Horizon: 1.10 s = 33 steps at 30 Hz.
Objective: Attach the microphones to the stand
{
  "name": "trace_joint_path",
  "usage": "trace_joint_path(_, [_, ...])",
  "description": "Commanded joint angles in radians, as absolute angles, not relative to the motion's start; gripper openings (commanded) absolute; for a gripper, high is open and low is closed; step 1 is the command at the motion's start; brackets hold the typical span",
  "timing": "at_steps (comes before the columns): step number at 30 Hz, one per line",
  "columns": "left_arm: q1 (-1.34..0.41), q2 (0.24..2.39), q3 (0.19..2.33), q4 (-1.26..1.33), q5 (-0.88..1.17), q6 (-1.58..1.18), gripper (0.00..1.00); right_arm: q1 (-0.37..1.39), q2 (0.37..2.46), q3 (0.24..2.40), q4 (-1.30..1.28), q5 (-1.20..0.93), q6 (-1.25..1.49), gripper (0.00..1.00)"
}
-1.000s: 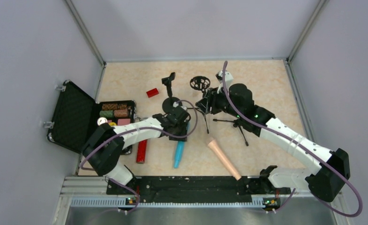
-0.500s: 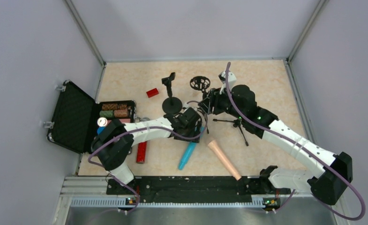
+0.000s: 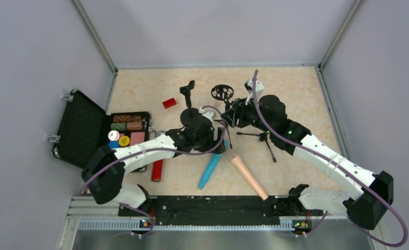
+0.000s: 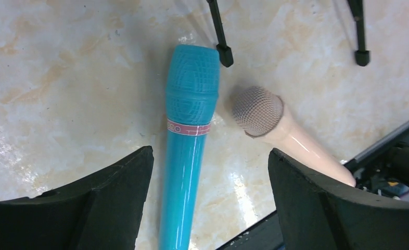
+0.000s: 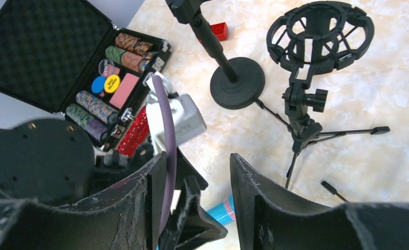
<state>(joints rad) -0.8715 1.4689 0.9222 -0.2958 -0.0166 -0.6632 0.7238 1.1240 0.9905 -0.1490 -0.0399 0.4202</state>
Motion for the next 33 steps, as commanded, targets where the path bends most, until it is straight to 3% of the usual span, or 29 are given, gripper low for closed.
trace_joint_path(1, [-0.809, 1.369, 0.863, -0.174, 0.080, -0.662, 0.86, 0.718, 1.114, 0.989, -0.128, -0.051, 0.413, 0.47])
trace_joint_path(10, [-0.522, 1.149, 0.697, -0.136, 0.286, -0.740, 0.86, 0.719, 1.135, 0.985, -0.123, -0.074, 0.414, 0.47])
trace_joint_path(16, [-0.420, 1.026, 0.739, -0.385, 0.137, -0.662, 0.86, 0.718, 1.156, 0.986, -0.113, -0.086, 0.413, 0.47])
trace_joint_path(24, [-0.414, 0.923, 0.796, -0.657, -0.269, -0.612, 0.87, 0.719, 1.177, 0.984, -0.107, -0.107, 0.415, 0.47])
trace_joint_path(33, [-0.412, 1.048, 0.809, -0.753, -0.425, -0.635, 0.83, 0.718, 1.185, 0.983, -0.104, -0.117, 0.416, 0.47])
